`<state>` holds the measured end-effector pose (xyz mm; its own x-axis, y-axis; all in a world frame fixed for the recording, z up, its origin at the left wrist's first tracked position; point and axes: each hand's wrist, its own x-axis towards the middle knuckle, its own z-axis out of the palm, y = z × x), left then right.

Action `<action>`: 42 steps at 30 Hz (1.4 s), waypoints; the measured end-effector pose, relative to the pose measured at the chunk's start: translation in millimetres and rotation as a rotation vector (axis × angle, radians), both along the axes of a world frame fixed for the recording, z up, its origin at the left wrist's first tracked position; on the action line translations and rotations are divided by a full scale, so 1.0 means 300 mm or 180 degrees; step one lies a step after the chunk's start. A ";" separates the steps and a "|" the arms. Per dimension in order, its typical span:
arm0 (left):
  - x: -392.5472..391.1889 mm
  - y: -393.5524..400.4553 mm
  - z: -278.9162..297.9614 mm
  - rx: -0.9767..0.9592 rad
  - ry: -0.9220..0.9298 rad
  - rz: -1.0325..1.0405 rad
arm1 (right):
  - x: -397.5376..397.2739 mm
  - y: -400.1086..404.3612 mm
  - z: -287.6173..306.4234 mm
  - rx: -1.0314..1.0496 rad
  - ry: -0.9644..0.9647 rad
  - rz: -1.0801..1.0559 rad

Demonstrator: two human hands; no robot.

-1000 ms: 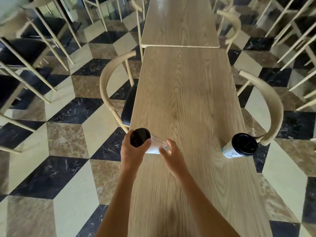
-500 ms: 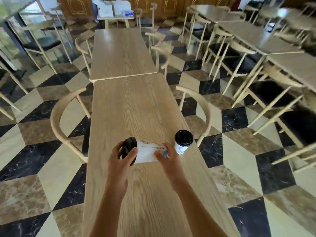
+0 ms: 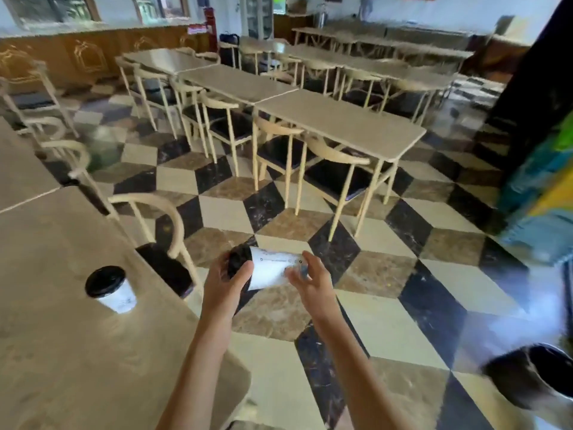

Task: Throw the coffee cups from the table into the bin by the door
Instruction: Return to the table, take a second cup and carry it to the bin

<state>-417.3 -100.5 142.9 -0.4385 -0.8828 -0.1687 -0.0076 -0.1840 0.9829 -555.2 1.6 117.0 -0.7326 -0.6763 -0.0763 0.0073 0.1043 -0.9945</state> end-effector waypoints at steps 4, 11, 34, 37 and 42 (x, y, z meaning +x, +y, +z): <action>-0.425 0.282 0.029 -0.0203 -0.0141 -0.0679 | -0.329 0.383 0.044 -0.0117 -0.0085 -0.0719; -0.960 0.670 0.038 -0.0315 -0.0041 -0.1818 | -0.698 0.874 0.077 -0.0080 0.0056 -0.1813; -2.465 1.629 -0.197 -0.0282 -0.0480 -0.4150 | -1.801 1.876 -0.115 0.0695 -0.0424 -0.4006; -2.602 1.756 -0.257 -0.0269 -0.0591 -0.4269 | -1.924 1.992 -0.187 0.0659 -0.0585 -0.4088; -2.821 1.965 -0.390 -0.0331 -0.0813 -0.4326 | -2.144 2.209 -0.342 0.0665 -0.0824 -0.4037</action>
<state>-1263.5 489.0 25.9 -0.9223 0.1944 -0.3339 -0.2996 0.1860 0.9358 -1198.4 664.2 14.6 -0.7951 0.5097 -0.3287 0.4008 0.0349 -0.9155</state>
